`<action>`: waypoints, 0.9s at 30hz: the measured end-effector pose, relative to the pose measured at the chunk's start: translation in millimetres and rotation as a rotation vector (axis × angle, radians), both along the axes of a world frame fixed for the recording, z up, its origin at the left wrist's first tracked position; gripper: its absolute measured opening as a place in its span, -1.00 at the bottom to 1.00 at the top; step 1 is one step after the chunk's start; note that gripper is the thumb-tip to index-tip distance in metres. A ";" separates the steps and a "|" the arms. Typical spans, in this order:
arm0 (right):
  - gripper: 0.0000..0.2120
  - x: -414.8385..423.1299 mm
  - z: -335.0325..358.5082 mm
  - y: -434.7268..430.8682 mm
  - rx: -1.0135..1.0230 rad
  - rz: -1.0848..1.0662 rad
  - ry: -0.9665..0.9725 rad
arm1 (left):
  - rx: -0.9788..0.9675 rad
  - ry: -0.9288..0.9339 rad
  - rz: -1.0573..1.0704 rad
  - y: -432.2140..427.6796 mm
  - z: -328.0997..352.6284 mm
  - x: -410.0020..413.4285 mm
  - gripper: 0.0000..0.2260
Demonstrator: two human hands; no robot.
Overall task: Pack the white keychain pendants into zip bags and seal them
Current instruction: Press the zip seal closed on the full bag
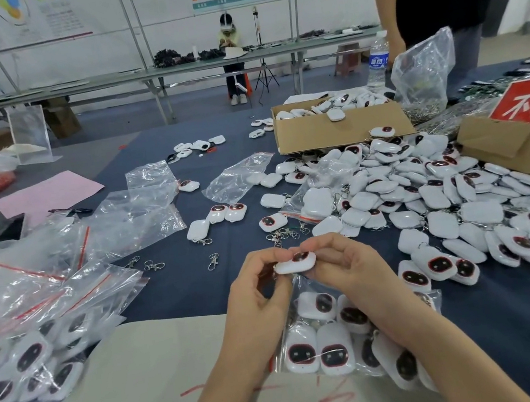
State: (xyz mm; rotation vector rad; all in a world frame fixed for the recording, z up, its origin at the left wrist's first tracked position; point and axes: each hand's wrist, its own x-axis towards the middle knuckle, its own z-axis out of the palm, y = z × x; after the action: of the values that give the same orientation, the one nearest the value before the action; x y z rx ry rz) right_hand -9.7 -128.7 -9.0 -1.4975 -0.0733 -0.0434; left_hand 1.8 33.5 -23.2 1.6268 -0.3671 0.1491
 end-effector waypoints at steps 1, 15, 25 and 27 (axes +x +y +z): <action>-0.79 0.3 -0.6 -0.6 -0.010 0.002 0.006 | -0.004 0.014 0.000 0.2 0.1 0.2 -0.78; -0.71 -1.4 -1.6 7.3 -0.225 -0.100 -0.072 | 0.399 0.026 0.089 46.2 -3.0 16.0 -0.77; -0.77 -4.7 -13.1 9.4 -0.750 -0.165 0.040 | 0.386 0.063 -0.149 38.1 -7.0 9.6 -0.81; -0.79 -5.2 -12.2 8.5 -0.743 -0.137 0.062 | 0.318 0.103 -0.172 34.3 -5.0 8.1 -0.85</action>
State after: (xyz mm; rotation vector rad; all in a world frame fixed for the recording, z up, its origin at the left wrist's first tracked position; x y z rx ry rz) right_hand -14.9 -120.2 -21.2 -2.2441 0.0737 -0.0856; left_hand 9.9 67.7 -28.3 1.8973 -0.4667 -0.1303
